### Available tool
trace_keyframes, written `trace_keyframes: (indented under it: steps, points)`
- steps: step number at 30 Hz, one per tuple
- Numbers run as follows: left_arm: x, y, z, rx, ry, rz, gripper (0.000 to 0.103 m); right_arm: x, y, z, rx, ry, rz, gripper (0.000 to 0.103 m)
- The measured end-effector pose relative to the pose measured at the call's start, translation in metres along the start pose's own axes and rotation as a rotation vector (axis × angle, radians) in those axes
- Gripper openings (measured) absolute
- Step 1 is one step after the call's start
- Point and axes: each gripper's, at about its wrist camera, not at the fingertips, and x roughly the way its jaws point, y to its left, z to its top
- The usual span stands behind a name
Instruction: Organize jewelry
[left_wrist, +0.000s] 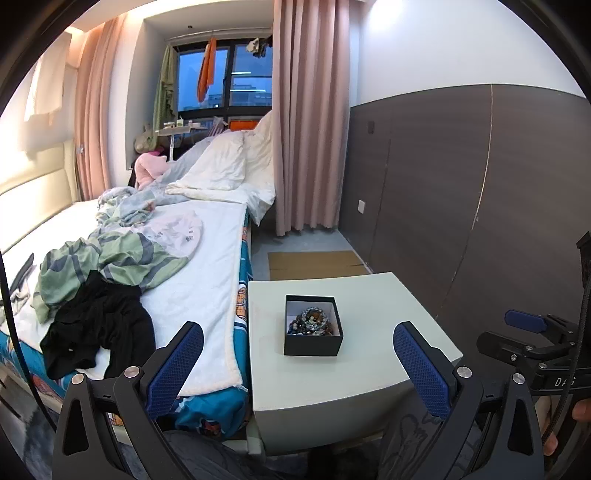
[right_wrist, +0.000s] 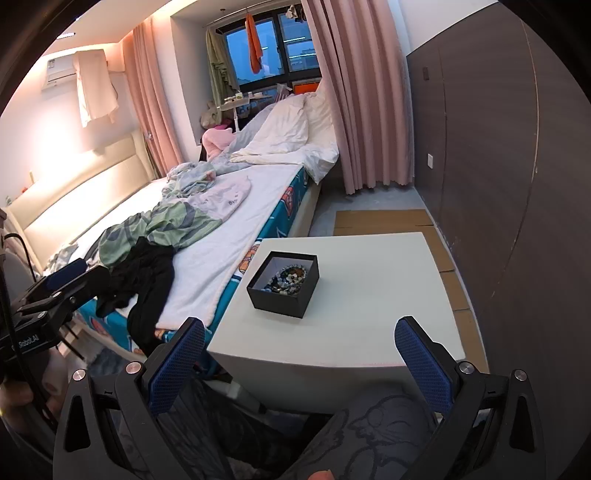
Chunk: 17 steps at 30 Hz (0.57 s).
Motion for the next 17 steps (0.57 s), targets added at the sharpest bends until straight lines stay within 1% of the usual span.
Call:
trace_keyframes:
  steps: [9,17]
  points:
    - [0.001,0.002,0.000,-0.004,0.006,-0.005,0.102,0.004,0.001,-0.001,0.002,0.011,0.002,0.103]
    - [0.008,0.005,0.004,-0.011,0.009,0.006,0.102,0.017,0.004,0.003,-0.004,0.030,0.003,0.103]
